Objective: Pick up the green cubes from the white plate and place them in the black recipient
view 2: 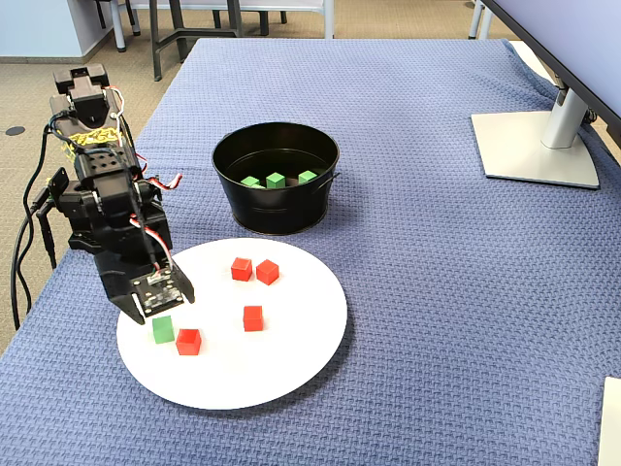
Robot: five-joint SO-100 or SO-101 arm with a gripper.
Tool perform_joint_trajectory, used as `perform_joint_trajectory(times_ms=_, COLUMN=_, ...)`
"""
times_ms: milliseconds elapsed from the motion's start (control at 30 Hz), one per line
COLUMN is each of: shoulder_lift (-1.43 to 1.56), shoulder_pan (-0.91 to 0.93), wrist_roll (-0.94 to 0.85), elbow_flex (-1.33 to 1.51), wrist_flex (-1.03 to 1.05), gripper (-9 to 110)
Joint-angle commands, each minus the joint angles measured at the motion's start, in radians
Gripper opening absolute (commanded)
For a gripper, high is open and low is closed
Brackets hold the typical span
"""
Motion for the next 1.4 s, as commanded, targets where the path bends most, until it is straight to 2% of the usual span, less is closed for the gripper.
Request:
perform_joint_trajectory(times_ms=0, shoulder_lift=0.003, shoulder_pan=0.026, wrist_roll=-0.023, elbow_flex=-0.006, wrist_flex=-0.046, gripper=27)
perform_joint_trajectory(times_ms=567, shoulder_lift=0.009, shoulder_pan=0.034, wrist_roll=-0.015, elbow_flex=0.098, wrist_flex=-0.189, gripper=25)
perform_joint_trajectory(times_ms=667, shoulder_lift=0.009, shoulder_pan=0.032, wrist_roll=-0.005, elbow_flex=0.103, wrist_flex=-0.201, gripper=17)
perform_joint_trajectory(times_ms=767, shoulder_lift=0.009, shoulder_pan=0.028, wrist_roll=0.017, elbow_flex=0.109, wrist_flex=-0.216, gripper=2)
perform_joint_trajectory(times_ms=900, shoulder_lift=0.011, shoulder_pan=0.015, wrist_roll=0.063, elbow_flex=0.098, wrist_flex=-0.218, gripper=0)
perform_joint_trajectory(times_ms=1033, shoulder_lift=0.049, shoulder_pan=-0.031, wrist_roll=0.17, elbow_flex=-0.018, wrist_flex=-0.035, gripper=0)
perform_joint_trajectory(times_ms=1267, shoulder_lift=0.288, shoulder_pan=-0.179, wrist_roll=0.364, elbow_flex=-0.117, wrist_flex=0.213, gripper=0)
perform_joint_trajectory(times_ms=1367, shoulder_lift=0.405, shoulder_pan=-0.255, wrist_roll=0.439, elbow_flex=-0.121, wrist_flex=0.25, gripper=0)
